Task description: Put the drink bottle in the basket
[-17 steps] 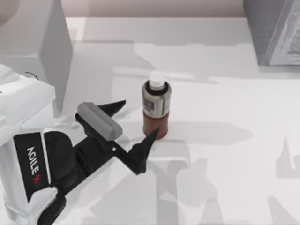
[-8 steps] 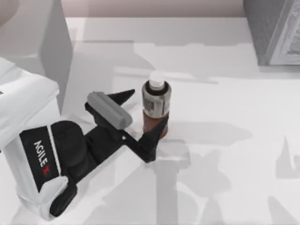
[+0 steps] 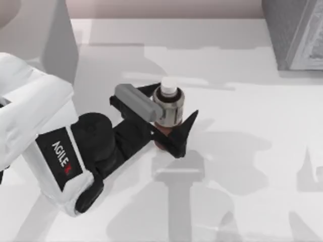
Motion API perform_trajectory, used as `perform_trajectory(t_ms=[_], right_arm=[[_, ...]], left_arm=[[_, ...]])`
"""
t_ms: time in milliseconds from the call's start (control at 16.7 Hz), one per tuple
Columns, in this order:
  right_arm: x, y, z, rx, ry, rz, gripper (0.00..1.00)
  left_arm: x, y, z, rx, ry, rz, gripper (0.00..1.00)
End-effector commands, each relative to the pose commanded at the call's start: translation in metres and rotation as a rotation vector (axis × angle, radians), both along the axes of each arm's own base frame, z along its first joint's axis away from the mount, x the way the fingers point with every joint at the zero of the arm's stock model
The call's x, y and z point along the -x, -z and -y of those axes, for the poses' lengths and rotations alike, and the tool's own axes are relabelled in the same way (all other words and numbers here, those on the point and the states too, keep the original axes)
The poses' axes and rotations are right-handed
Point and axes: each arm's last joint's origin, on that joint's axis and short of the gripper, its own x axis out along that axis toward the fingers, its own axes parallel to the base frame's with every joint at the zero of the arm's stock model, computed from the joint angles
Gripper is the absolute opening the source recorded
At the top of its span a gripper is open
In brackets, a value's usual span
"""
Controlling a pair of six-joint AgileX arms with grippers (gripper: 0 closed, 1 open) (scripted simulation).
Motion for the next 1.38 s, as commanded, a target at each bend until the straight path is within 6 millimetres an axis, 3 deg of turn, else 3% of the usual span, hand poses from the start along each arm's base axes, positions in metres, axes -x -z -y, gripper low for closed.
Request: perform_trajectory(t_ms=[360,1140,1380], right_arm=[[0.0000,0.0000,0.0000,0.000,0.000,0.000,1.00],[0.0000,0.0000,0.0000,0.000,0.000,0.000,1.00],[0.0000,0.0000,0.0000,0.000,0.000,0.000,1.00]], left_arm=[[-0.0022,-0.0004,0.0026,0.000,0.000,0.000,1.00],[-0.0022,-0.0004,0.0026,0.000,0.000,0.000,0.02],[-0.0022,-0.0004,0.0026,0.000,0.000,0.000,0.00]])
